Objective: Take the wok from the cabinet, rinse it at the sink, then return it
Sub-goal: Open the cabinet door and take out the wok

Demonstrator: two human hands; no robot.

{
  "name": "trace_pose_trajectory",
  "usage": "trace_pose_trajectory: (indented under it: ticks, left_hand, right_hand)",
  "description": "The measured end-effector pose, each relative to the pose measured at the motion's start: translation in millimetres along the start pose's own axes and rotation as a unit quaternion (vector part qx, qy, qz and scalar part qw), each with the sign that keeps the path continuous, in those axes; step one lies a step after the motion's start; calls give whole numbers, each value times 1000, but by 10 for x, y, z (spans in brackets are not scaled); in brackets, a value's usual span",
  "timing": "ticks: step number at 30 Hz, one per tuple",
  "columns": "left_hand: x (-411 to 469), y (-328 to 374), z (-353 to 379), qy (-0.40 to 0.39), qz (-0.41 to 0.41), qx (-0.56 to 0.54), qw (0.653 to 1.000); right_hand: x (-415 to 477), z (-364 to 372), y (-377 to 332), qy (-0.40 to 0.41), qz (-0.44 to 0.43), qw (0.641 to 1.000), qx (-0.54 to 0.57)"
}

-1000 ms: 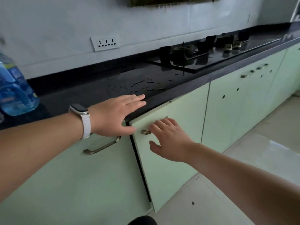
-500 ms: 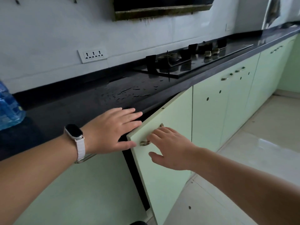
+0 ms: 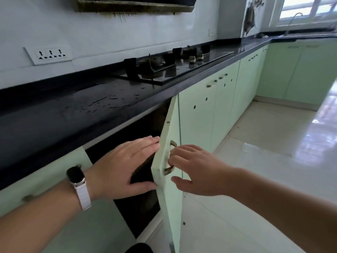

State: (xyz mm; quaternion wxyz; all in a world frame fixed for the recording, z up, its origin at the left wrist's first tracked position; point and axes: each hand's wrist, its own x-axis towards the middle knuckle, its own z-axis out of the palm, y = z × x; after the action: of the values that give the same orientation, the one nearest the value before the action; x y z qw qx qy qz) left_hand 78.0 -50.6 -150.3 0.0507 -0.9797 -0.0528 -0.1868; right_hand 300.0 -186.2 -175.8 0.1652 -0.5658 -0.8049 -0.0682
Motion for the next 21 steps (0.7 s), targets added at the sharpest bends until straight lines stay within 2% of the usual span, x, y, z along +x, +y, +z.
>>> trace_pose_trajectory:
  ticks: [9, 14, 21]
  left_hand:
    - [616, 338, 308, 59, 50, -55, 995]
    - [916, 501, 524, 74, 52, -109, 990]
    - [1410, 626, 835, 86, 53, -81, 992]
  right_hand:
    - [-683, -370, 196, 51, 79, 994, -53]
    - [-847, -499, 155, 122, 41, 987, -92]
    - [-1144, -618, 388, 83, 102, 975, -178]
